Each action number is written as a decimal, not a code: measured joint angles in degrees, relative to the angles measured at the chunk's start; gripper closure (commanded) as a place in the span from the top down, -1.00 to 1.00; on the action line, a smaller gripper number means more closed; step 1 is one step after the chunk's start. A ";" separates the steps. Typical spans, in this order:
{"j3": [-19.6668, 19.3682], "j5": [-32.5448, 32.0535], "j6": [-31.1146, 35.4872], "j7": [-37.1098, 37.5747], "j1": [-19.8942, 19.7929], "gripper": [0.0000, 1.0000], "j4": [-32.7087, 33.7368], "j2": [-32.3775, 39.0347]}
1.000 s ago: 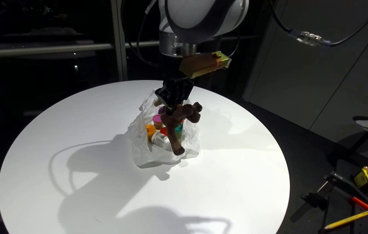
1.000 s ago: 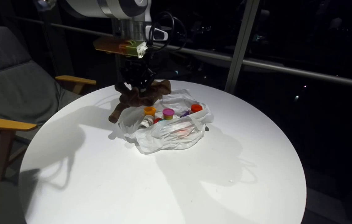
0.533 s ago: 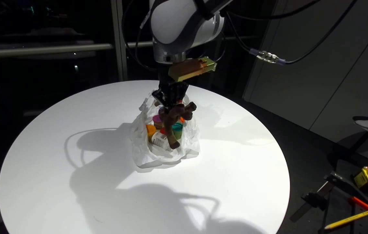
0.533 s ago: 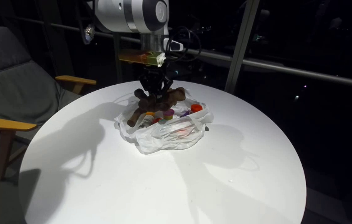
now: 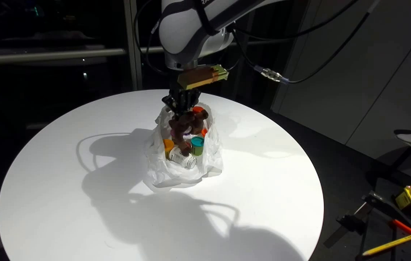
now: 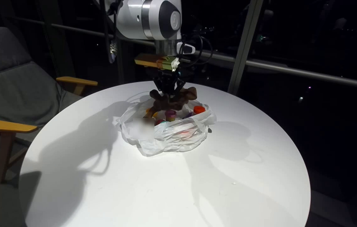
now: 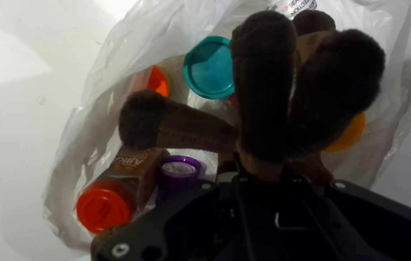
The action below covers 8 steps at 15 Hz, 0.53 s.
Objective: Pick up all the objects surrounding the plastic and arrange them on the plastic
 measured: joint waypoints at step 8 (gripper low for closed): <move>2.74 4.25 -5.09 -0.51 -1.34 -0.24 8.63 7.23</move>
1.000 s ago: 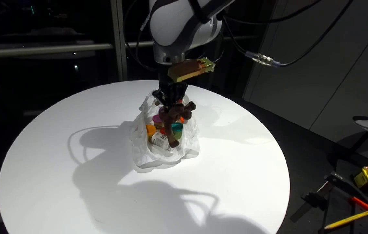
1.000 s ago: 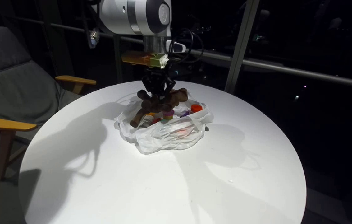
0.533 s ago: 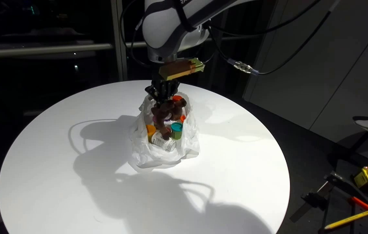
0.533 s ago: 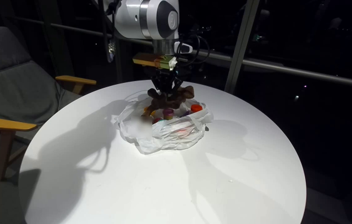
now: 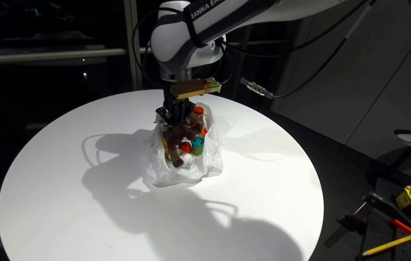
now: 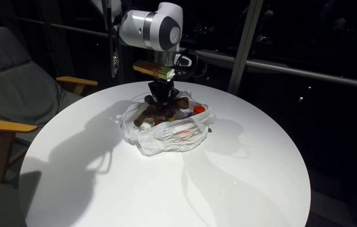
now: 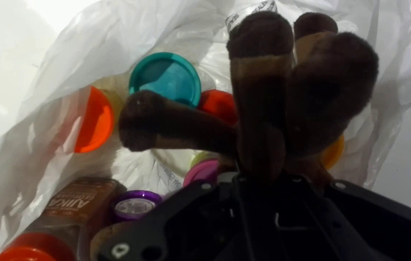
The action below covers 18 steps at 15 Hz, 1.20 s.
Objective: Pick up all the objects surrounding the plastic and arrange them on the plastic
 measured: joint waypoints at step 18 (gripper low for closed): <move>-1.25 -1.08 -8.99 1.16 2.89 1.00 -7.11 -17.09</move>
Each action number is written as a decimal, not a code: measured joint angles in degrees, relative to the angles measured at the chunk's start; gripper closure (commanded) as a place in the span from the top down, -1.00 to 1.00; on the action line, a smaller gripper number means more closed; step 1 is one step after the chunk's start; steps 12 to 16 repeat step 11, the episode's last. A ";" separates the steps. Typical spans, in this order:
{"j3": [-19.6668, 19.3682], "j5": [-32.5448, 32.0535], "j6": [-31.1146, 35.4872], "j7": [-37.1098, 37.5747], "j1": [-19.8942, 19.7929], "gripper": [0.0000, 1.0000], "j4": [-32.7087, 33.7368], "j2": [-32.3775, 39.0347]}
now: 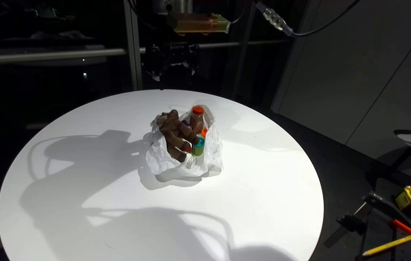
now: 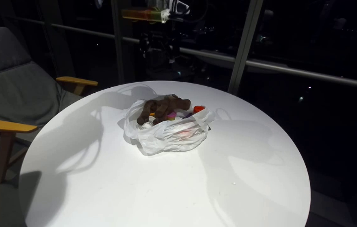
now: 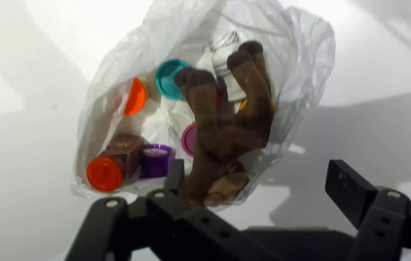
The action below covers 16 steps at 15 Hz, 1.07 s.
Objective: Pick up all the objects surrounding the plastic and arrange them on the plastic
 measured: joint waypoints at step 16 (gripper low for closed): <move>7.65 6.32 -10.90 -5.59 1.86 1.00 -30.27 -26.39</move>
